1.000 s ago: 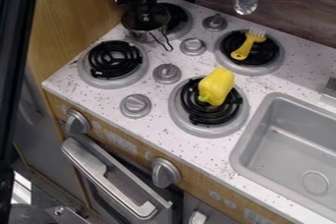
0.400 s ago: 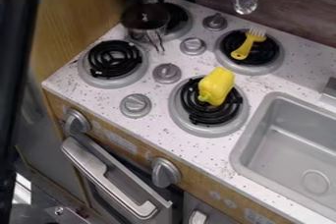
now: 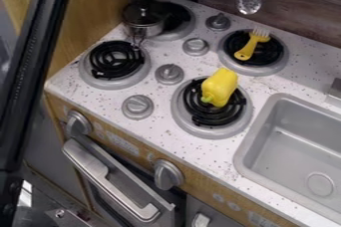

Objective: Fires a silver pan between the burners

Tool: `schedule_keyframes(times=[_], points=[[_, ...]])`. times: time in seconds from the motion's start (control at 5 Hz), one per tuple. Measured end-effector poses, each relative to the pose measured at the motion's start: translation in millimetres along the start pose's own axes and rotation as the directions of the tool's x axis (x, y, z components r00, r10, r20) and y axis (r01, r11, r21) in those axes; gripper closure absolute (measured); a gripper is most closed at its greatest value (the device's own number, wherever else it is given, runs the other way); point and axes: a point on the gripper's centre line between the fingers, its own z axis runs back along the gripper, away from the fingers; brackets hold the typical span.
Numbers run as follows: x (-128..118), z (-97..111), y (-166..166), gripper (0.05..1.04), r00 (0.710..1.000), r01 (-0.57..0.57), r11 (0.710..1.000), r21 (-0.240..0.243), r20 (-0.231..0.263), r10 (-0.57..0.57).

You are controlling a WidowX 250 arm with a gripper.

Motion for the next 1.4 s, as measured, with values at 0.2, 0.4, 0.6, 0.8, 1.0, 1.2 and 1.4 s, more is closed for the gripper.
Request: schedule_keyframes(times=[0.2,0.4,0.6,0.8,1.0,1.2,1.4], points=[[-3.5,9.8,6.3,0.084,0.999,0.028,0.999,0.019,0.027,-0.029],[-3.0,32.8,13.8,0.084,0.996,0.023,1.000,0.022,0.083,-0.024],[-5.0,43.4,17.6,0.084,0.992,0.015,1.000,0.002,0.123,-0.015],[-8.6,42.6,21.2,0.084,0.992,0.000,1.000,-0.007,0.125,0.001],[-11.5,41.0,32.5,0.084,0.994,0.013,1.000,0.026,0.108,-0.016],[-15.3,40.4,40.7,0.084,0.997,0.011,0.999,0.052,0.078,-0.015],[-24.5,40.0,44.3,0.084,0.999,0.041,0.996,0.074,0.020,-0.043]])
